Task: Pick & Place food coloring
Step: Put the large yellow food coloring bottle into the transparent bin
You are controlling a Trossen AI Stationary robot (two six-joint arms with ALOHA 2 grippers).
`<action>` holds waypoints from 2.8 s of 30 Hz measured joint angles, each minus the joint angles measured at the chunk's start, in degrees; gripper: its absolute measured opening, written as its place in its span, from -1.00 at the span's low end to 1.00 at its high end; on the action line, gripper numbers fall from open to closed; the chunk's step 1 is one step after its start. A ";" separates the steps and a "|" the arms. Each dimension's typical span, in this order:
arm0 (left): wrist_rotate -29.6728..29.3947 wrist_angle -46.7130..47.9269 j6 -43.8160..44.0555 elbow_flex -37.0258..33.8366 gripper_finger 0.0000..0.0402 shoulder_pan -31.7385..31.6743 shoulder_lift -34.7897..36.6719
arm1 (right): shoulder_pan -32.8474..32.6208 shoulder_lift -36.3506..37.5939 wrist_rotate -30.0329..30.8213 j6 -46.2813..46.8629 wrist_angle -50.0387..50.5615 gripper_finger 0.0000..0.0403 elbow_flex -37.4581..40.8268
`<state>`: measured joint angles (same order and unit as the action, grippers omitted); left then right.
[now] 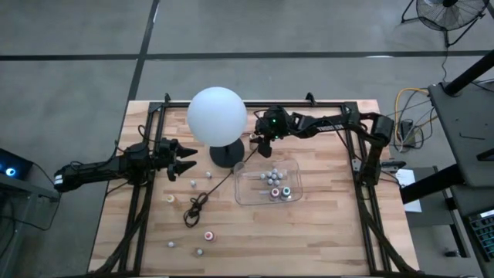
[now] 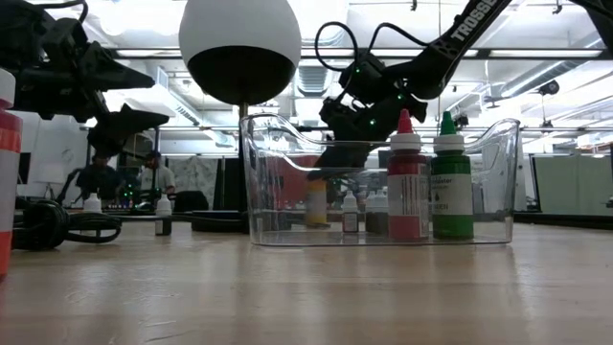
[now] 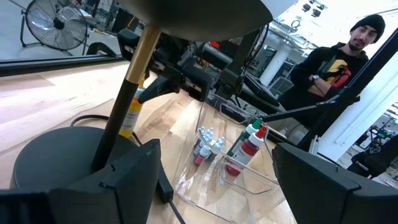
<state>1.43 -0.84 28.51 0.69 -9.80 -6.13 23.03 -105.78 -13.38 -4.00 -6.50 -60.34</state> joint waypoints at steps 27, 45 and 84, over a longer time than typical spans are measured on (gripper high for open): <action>0.00 0.00 0.00 0.00 0.39 0.00 0.00 | -11.06 27.74 19.53 -1.71 15.01 -0.45 6.36; 0.00 0.00 -0.02 0.00 0.39 -0.01 0.00 | -28.38 36.53 22.25 6.06 34.39 -0.45 -1.97; 0.02 -0.07 -0.02 -0.02 0.39 0.00 -0.08 | -28.05 19.39 -0.47 -8.76 32.98 -0.45 -11.80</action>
<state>1.45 -0.91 28.49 0.67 -9.80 -6.22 -5.02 -86.38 -13.85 -12.76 26.48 -72.14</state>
